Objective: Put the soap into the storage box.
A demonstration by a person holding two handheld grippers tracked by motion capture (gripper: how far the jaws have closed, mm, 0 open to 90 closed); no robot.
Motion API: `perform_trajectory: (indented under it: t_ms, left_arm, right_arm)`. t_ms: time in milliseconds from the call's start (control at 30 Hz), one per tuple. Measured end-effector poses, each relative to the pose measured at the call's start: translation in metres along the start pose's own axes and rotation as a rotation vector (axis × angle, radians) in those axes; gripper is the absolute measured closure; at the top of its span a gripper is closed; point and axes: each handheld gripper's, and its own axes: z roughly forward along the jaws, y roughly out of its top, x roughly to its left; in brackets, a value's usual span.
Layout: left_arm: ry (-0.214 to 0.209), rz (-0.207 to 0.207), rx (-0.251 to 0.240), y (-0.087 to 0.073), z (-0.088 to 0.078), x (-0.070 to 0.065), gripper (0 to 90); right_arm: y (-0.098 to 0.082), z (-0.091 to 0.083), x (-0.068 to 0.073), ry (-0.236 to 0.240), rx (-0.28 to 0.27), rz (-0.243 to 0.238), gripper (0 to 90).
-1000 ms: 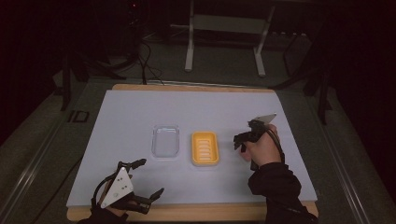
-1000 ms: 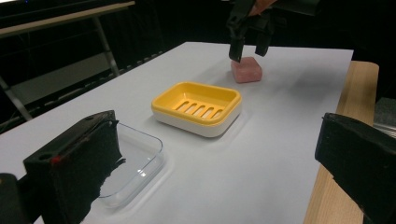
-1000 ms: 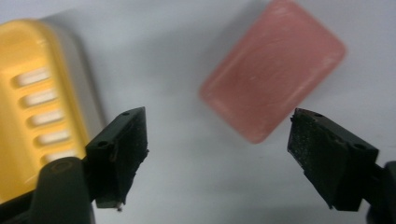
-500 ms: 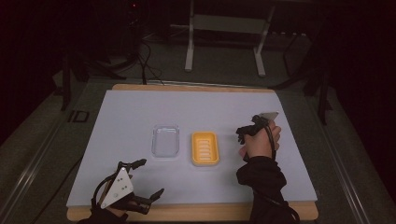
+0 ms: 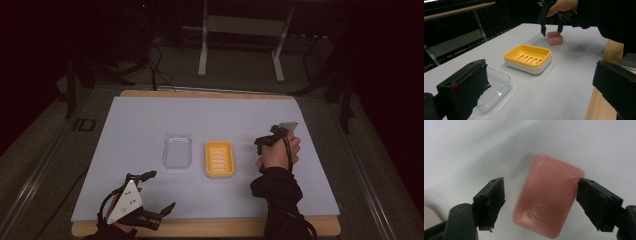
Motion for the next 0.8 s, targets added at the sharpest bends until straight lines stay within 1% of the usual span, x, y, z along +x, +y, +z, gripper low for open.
perform_trajectory:
  t_ms: [100,267,333,400,433,467,500,600,633,733,767,800]
  left_arm:
    - [0.001,0.002,0.001,0.000,0.000,0.000,0.6]
    - [0.002,-0.001,0.000,0.000,0.000,0.000,0.6]
    - [0.002,0.002,0.001,0.000,0.000,0.000,0.6]
    - [0.000,0.002,0.000,0.000,0.000,0.000,0.6]
    - [0.001,0.003,0.002,0.000,0.000,0.000,0.6]
    - [0.001,0.004,0.003,0.000,0.000,0.000,0.6]
    - [0.001,0.004,0.001,0.000,0.000,0.000,0.6]
    - [0.002,0.001,0.000,0.000,-0.001,0.000,0.6]
    - [0.003,0.003,0.002,0.000,-0.001,0.000,0.6]
    - [0.001,0.001,-0.001,0.000,0.000,0.000,0.6]
    - [0.002,0.004,0.004,0.000,0.000,0.000,0.6]
    - [0.002,0.004,0.004,0.000,0.000,0.000,0.6]
  right_arm:
    - [0.001,0.003,-0.002,-0.004,0.008,0.006,21.9]
    - [-0.001,0.008,-0.003,-0.022,0.025,-0.011,22.4]
    - [-0.001,0.008,-0.002,-0.024,0.022,-0.018,22.4]
    - [-0.001,0.009,-0.002,-0.024,0.022,-0.015,22.4]
    - [-0.001,0.009,-0.002,-0.031,0.023,-0.020,22.9]
    - [-0.001,0.011,0.000,-0.041,0.036,-0.029,22.7]
    - [-0.001,0.012,0.001,-0.048,0.032,-0.032,22.8]
    - [-0.001,0.015,0.001,-0.053,0.035,-0.032,22.9]
    - [0.000,0.018,0.001,-0.052,0.046,-0.028,23.0]
    - [0.001,0.021,0.000,-0.062,0.047,-0.032,24.9]
    - [0.001,0.022,0.001,-0.065,0.051,-0.044,26.8]
    - [0.001,0.022,0.001,-0.065,0.051,-0.044,26.8]
